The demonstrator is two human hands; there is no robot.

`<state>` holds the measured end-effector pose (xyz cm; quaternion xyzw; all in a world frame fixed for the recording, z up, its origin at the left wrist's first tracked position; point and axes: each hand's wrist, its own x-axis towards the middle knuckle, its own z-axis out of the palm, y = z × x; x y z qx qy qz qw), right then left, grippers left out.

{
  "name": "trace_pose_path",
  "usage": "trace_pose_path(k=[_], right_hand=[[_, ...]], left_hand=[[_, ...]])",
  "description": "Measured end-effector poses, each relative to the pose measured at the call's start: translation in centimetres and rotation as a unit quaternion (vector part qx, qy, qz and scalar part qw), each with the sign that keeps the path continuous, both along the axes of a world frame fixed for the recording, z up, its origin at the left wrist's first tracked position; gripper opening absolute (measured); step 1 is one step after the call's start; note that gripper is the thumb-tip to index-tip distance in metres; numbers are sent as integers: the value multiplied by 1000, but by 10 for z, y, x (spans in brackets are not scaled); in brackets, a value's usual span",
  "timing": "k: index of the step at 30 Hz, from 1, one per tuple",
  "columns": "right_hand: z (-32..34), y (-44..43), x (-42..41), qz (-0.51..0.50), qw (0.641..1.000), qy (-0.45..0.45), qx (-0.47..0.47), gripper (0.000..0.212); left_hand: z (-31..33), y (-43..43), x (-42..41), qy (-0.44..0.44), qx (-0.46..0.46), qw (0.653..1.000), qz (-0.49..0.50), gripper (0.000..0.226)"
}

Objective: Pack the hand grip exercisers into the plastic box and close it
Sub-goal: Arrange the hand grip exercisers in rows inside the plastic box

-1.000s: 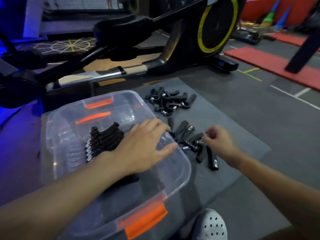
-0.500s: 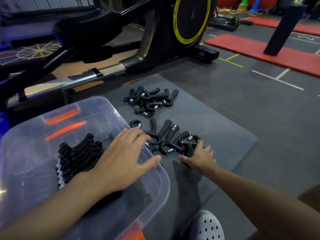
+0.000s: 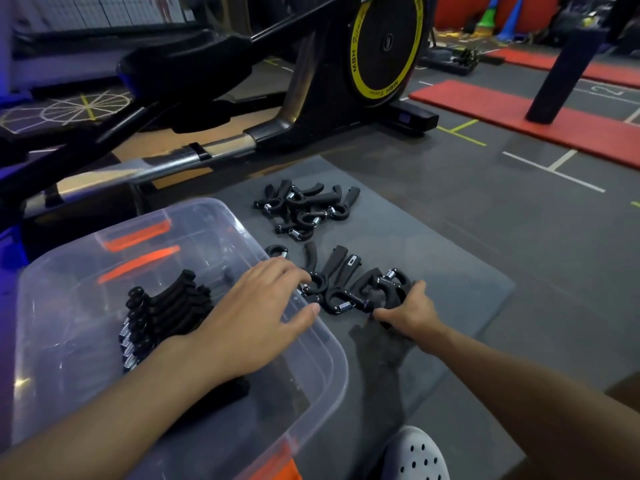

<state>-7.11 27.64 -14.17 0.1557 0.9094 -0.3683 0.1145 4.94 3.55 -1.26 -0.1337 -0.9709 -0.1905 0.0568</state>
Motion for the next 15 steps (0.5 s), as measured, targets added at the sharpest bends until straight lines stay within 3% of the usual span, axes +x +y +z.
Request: trace_pose_path(k=[3, 7, 11, 15], right_hand=[[30, -3, 2, 0, 995, 35, -98, 80], [94, -21, 9, 100, 968, 48, -227, 103], [161, -41, 36, 208, 930, 61, -297, 89], [194, -66, 62, 288, 901, 11, -323, 96]], left_hand=[[12, 1, -3, 7, 20, 1000, 1, 39], [37, -1, -7, 38, 46, 998, 14, 40], [67, -12, -1, 96, 66, 993, 27, 48], [86, -31, 17, 126, 83, 988, 34, 49]])
